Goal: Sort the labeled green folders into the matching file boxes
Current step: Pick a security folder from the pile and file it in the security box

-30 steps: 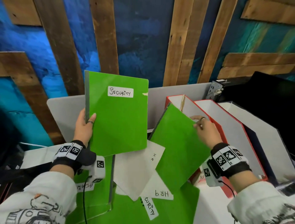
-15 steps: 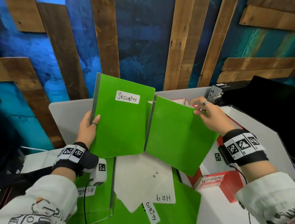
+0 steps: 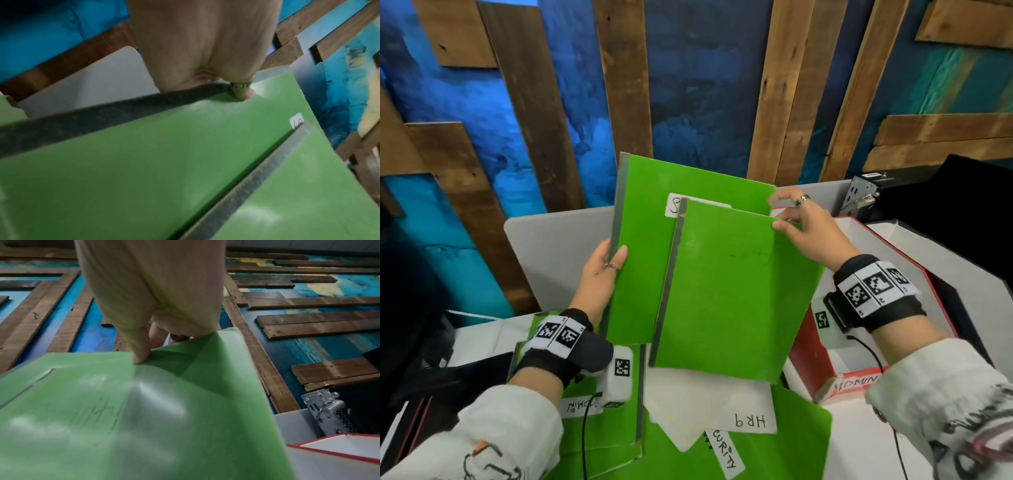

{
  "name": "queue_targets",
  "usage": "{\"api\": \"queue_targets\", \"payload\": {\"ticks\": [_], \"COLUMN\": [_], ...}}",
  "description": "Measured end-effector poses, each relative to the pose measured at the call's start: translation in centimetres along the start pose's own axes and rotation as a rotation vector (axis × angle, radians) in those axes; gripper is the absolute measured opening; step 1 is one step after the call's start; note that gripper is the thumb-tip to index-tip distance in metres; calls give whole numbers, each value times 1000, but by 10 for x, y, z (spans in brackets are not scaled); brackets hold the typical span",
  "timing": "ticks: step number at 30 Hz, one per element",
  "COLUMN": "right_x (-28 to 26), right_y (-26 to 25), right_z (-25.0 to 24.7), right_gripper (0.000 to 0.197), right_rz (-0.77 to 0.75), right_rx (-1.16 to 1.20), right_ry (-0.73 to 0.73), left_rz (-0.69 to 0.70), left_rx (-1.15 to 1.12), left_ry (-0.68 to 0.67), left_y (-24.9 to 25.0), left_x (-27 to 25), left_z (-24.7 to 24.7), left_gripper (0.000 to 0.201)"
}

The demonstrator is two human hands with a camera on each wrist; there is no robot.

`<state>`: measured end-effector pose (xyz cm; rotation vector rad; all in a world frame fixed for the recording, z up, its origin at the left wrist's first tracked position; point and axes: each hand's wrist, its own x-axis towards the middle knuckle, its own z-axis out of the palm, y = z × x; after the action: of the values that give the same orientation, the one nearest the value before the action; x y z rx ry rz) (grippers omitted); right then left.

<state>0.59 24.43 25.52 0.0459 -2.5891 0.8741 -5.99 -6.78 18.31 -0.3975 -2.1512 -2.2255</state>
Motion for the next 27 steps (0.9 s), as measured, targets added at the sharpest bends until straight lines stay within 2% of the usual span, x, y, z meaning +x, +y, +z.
{"api": "queue_targets", "payload": {"ticks": [6,9,11,16,20,23,25,27], "right_x": [6,5,3,-9,-20,-33,-40,-45], "right_y": [-15,-19,-20,-14,-2,12,26,38], "right_z": [26,37,45,57,67,71,77,84], "right_gripper": [31,31,32,32,45,80,100,105], "right_rz": [58,50,55,103,139,289,325,356], "right_rx": [42,59,55,55,94,9,179,481], "right_ry": [78,112,123,151,277,386,371,281], "left_rz": [-37,-64,-79,-133,-159,-162,-175,-189], "left_rx": [-46,-90,-133,-94,-49,-84,-143,-190], "left_ry": [-46,9,43,11,33,91,140,161], "left_y": [-3,-15,-18,-29,-32,-35,-36,-37], "left_x": [-12,-18,-23,-36,-38,-36,-34,-32], "left_z": [17,21,25,30,28,25,25,23], "left_gripper": [22,33,32,41,48,49,48,45]}}
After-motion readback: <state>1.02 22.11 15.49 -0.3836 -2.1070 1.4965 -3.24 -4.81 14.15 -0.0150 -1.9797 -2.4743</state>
